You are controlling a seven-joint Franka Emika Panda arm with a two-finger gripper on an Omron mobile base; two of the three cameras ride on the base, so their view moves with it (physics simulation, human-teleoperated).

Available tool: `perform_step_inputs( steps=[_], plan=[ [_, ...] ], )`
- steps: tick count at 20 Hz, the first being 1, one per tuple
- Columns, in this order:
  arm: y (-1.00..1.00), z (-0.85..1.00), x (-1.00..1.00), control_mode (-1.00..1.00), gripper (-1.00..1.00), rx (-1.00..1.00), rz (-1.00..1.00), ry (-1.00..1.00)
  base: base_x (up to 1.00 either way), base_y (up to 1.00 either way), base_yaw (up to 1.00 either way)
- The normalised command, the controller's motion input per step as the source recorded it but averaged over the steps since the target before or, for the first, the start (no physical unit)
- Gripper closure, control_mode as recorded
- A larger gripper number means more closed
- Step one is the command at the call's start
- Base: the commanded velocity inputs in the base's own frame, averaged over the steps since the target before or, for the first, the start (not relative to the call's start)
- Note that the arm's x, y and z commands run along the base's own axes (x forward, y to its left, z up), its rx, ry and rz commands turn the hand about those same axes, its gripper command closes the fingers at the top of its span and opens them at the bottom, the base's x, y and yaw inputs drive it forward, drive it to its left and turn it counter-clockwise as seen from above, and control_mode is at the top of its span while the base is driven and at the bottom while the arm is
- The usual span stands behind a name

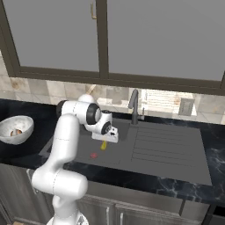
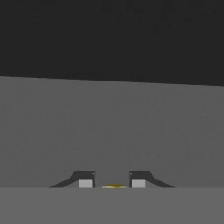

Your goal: Pick the mushrooms from the cabinet and place them in one bowl. Pick the lemon wedge from the sink and place it in the other bowl.

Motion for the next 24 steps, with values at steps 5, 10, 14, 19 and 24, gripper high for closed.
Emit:
perform_step_inputs(
  steps=[5, 10, 14, 19, 24],
  plan=[
    [0.01, 0.45, -0.13, -1.0, 1.0, -0.11, -0.06, 0.05, 0.0, 0.0, 0.0],
    [0.0, 0.6, -0.23, -1.0, 1.0, -0.13, -0.09, 0.01, 0.0, 0.0, 0.0],
    [-0.09, 0.34, -0.35, -1.0, 1.0, -0.01, -0.16, 0.03, 0.0, 0.0, 0.0],
    [-0.09, 0.58, -0.32, -1.0, 1.0, 0.01, -0.17, 0.07, 0.0, 0.0, 0.0],
    [-0.13, 0.52, -0.55, -1.0, 1.0, 0.05, -0.15, 0.0, 0.0, 0.0, 0.0]
  ],
)
